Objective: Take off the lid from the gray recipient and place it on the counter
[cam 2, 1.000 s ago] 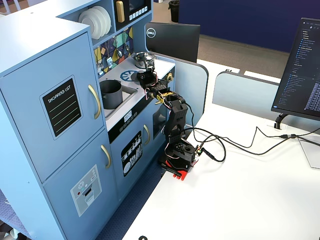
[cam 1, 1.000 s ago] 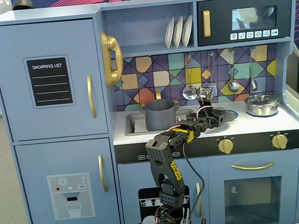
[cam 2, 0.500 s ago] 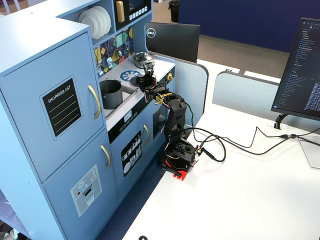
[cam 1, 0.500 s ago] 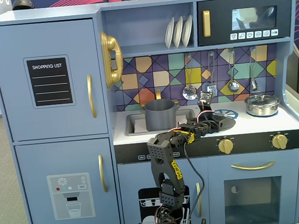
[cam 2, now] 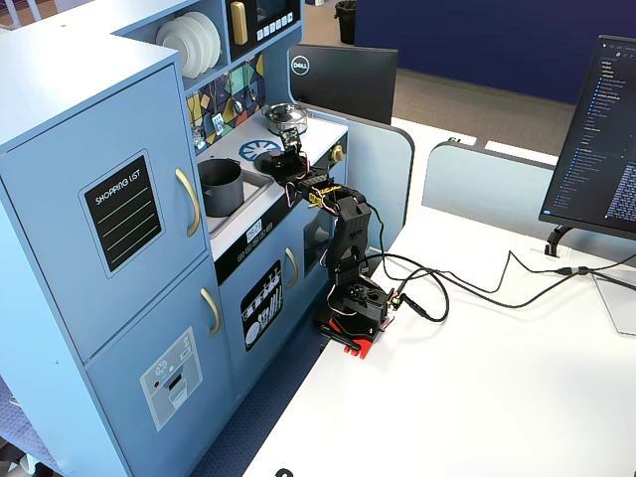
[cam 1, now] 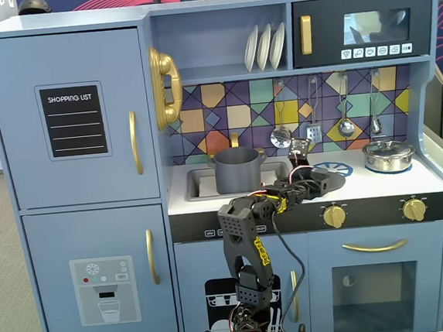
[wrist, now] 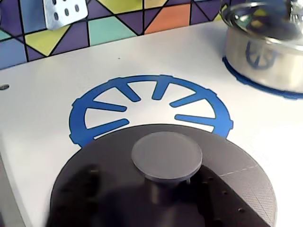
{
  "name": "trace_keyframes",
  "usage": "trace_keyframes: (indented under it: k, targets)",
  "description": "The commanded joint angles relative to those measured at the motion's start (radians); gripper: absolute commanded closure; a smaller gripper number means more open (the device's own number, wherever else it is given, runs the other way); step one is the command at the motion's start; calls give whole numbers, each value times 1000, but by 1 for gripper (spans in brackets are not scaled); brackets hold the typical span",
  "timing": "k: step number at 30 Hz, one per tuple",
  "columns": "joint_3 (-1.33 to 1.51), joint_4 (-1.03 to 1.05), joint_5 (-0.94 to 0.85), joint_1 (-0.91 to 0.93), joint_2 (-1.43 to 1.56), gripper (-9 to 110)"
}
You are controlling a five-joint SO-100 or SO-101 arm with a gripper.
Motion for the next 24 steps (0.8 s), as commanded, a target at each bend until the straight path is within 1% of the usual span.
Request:
trace_keyframes:
  k: [1,2,5,13,19,24]
  targets:
    - [6,-44,18,20,34,64]
    - [14,-58,32,23,38,61]
    - [32,-78,38,35,51,57]
    - [18,-87,54,51,60,53]
    - [20,-117,54,61,86,48]
    - [2,-150,54,67,117,48]
